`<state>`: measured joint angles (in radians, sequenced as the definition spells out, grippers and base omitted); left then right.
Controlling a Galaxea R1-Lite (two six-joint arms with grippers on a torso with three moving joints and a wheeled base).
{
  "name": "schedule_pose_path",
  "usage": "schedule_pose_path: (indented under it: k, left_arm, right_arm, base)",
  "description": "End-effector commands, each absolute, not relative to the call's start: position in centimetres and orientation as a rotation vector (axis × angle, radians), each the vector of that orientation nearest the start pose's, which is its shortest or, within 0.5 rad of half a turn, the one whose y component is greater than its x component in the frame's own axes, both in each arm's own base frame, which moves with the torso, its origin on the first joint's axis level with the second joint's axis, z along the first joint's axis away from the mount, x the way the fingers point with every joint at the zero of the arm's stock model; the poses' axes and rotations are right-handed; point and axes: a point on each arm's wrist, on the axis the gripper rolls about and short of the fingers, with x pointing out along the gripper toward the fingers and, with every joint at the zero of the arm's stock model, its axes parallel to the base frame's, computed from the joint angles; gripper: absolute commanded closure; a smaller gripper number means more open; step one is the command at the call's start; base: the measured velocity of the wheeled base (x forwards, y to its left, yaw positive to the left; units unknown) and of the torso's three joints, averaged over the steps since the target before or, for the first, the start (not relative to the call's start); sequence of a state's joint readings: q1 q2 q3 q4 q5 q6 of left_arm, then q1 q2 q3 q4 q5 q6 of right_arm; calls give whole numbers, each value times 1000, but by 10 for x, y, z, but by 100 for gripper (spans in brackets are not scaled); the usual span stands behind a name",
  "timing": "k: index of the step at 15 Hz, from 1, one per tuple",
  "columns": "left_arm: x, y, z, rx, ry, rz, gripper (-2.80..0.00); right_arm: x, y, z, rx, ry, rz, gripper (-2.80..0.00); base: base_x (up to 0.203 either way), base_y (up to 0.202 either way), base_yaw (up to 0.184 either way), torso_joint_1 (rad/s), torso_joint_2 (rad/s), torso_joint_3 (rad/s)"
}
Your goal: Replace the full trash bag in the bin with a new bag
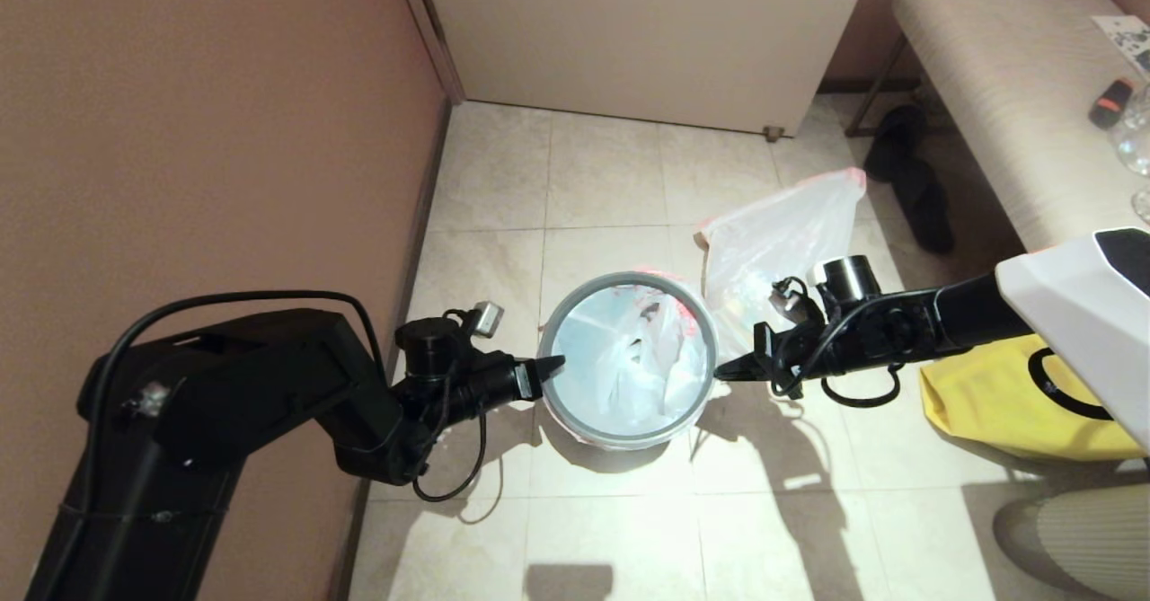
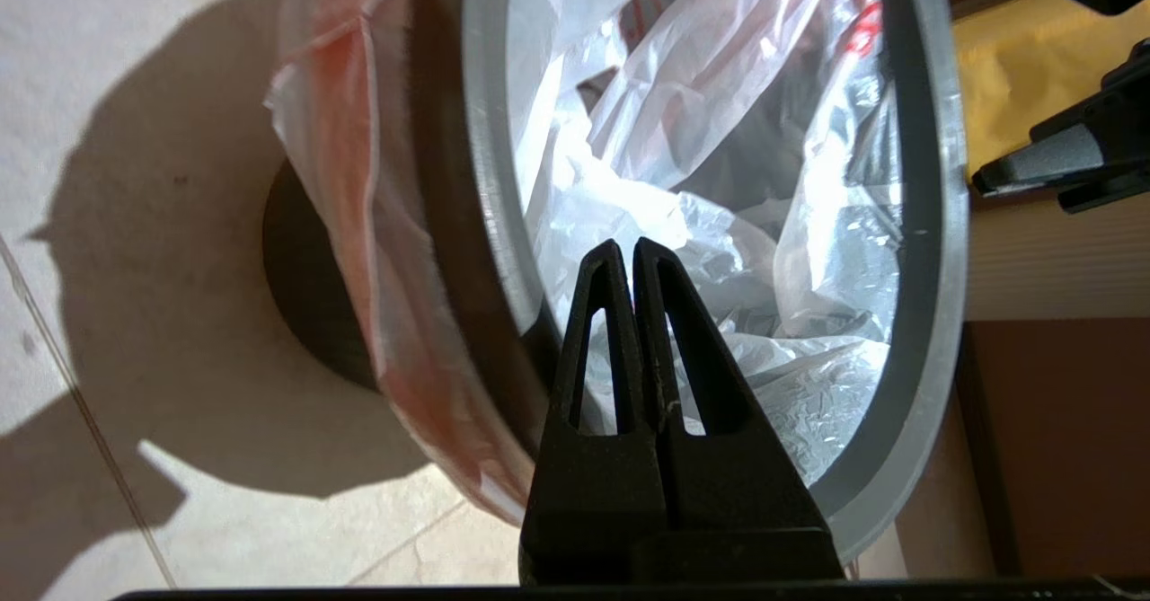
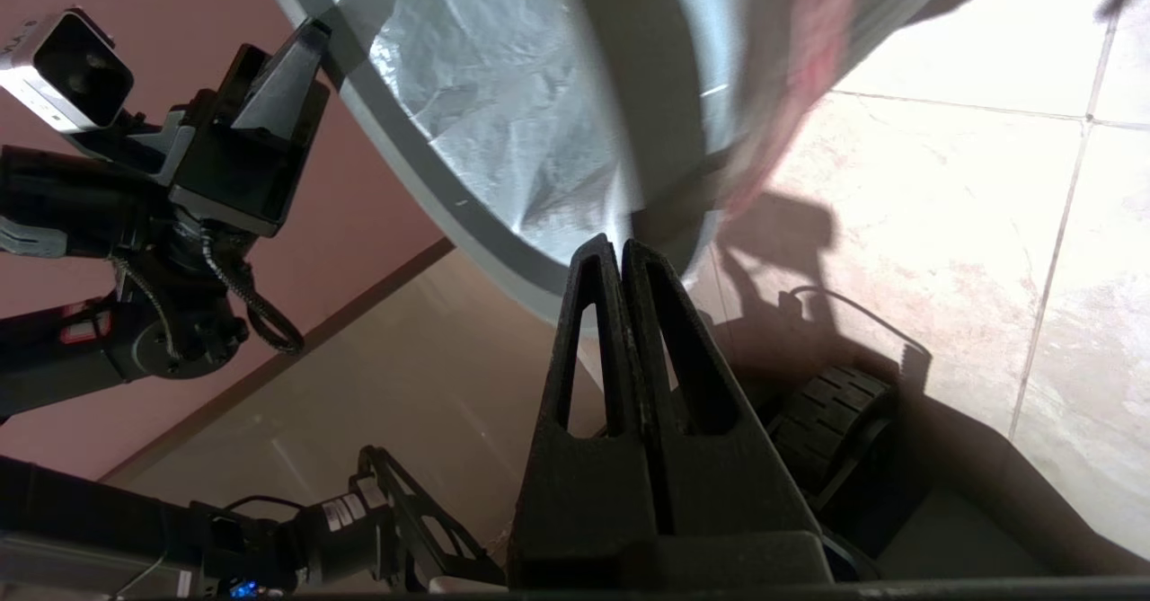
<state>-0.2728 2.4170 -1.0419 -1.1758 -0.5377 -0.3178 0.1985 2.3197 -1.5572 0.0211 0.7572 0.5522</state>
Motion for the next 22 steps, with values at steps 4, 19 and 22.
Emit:
schedule_pose_path:
  k: [4,19,22]
  left_arm:
    - [409,-127,28,-323,264,-786,0]
    - [413,-130,11,-321,288,-782,0]
    - [413,-129,9,-322,291,-780,0]
  right_arm:
    - [433,106,100,704,1002,694,0]
    - [455,119,53,695,1054,593,0]
    - [455,119,55,695,1052,597,0]
  base:
    - [0,0,0,0,0,0]
    - [0,0,0,0,0,0]
    - [0,0,0,0,0,0]
